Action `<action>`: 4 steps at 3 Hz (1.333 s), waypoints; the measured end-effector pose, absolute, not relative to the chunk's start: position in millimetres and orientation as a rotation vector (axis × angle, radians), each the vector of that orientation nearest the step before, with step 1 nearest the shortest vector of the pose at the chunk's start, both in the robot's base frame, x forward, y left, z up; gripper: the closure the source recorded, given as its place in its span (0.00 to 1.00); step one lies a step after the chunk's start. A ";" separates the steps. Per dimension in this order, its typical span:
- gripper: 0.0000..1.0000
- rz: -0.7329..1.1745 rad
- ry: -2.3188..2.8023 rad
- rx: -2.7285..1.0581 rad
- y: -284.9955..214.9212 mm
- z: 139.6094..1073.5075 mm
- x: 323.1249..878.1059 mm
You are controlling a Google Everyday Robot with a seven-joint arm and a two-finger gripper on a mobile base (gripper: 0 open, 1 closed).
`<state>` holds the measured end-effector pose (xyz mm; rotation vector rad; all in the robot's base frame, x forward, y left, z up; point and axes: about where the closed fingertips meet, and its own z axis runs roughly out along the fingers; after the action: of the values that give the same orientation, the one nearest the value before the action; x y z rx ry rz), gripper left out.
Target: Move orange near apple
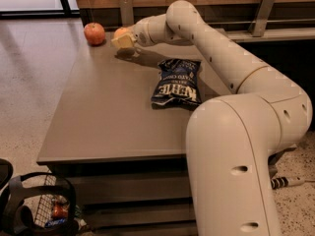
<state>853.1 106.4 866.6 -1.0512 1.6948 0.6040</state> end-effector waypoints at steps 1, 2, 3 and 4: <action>1.00 0.607 1.683 -1.091 129.1 860.4 859.6; 1.00 0.617 1.694 -1.093 135.7 846.2 867.2; 1.00 0.624 1.710 -1.079 135.1 835.7 871.9; 0.82 0.627 1.710 -1.082 137.7 834.1 871.4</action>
Offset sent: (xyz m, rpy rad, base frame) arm 0.0166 0.0293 -0.0118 -0.0355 -0.0050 0.0441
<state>871.4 137.7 834.1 -1.0816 1.7101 0.6270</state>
